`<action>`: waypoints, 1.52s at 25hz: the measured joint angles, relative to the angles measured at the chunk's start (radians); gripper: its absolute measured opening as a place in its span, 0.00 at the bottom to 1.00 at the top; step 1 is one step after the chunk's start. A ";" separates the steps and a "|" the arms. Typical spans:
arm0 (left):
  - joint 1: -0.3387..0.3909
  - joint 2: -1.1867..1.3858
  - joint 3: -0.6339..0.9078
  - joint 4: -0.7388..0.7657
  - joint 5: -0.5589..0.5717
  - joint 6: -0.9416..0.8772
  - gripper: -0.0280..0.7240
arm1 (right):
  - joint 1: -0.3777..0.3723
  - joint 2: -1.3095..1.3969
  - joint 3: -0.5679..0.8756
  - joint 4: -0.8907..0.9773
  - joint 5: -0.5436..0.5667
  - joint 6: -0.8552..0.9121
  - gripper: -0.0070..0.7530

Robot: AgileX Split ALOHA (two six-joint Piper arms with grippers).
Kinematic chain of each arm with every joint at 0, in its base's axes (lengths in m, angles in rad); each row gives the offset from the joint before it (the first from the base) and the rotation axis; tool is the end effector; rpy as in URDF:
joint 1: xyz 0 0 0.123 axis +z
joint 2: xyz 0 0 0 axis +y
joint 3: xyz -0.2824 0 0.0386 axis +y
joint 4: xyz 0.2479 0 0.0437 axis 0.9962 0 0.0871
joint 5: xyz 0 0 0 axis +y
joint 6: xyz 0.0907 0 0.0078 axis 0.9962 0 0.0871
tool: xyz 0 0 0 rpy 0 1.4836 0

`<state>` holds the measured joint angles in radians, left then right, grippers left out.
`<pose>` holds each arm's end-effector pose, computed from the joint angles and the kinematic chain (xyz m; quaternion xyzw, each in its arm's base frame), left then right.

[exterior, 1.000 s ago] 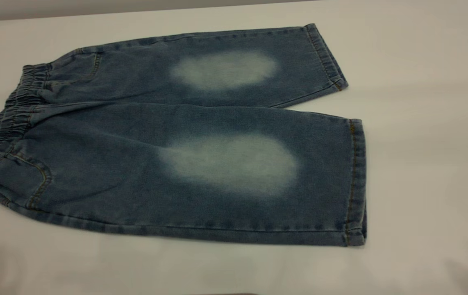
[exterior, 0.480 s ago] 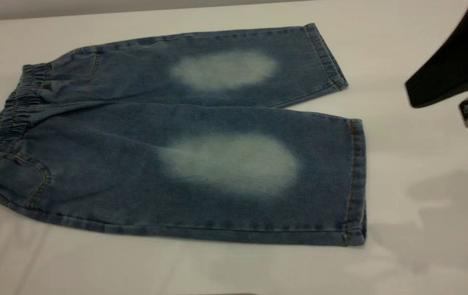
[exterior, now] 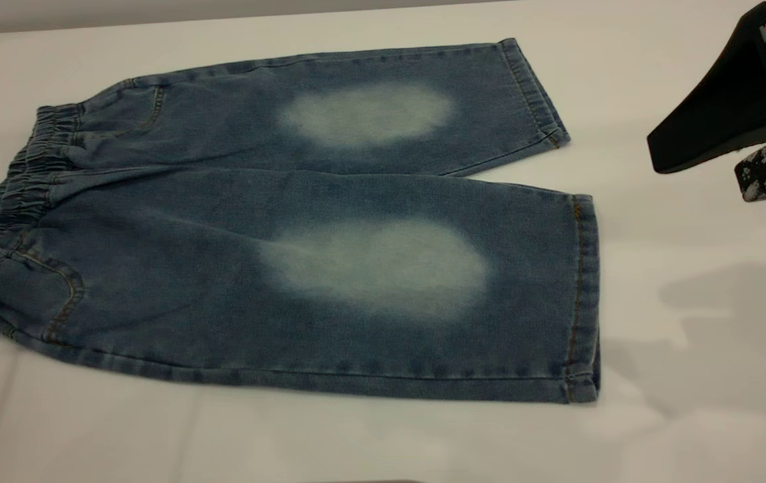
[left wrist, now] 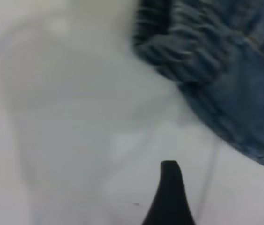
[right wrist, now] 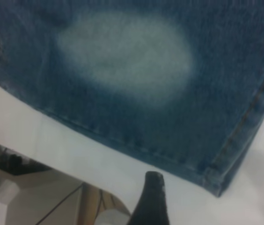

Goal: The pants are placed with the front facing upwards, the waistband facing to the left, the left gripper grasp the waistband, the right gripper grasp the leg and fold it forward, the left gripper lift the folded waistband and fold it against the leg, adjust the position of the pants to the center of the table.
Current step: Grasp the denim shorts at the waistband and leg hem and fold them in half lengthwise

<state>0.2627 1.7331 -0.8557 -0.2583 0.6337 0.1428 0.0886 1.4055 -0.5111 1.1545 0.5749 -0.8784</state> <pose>0.2839 0.0621 0.1439 -0.1570 0.9814 -0.0673 0.0881 0.2143 0.0646 0.1729 -0.0089 0.9376 0.2821 0.2031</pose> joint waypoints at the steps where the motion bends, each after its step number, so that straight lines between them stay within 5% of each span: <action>1: 0.016 0.016 0.000 0.002 -0.005 0.001 0.73 | 0.000 0.000 0.000 0.001 -0.005 -0.002 0.76; 17: 0.034 0.214 -0.001 -0.066 -0.222 -0.012 0.73 | 0.000 0.000 -0.002 0.006 -0.014 -0.005 0.76; 38: 0.008 0.303 -0.018 -0.262 -0.293 0.111 0.72 | 0.000 0.000 -0.002 0.006 -0.021 -0.007 0.76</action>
<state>0.2706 2.0363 -0.8732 -0.5201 0.3410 0.2541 0.0886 1.4055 -0.5130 1.1604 0.5535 -0.8850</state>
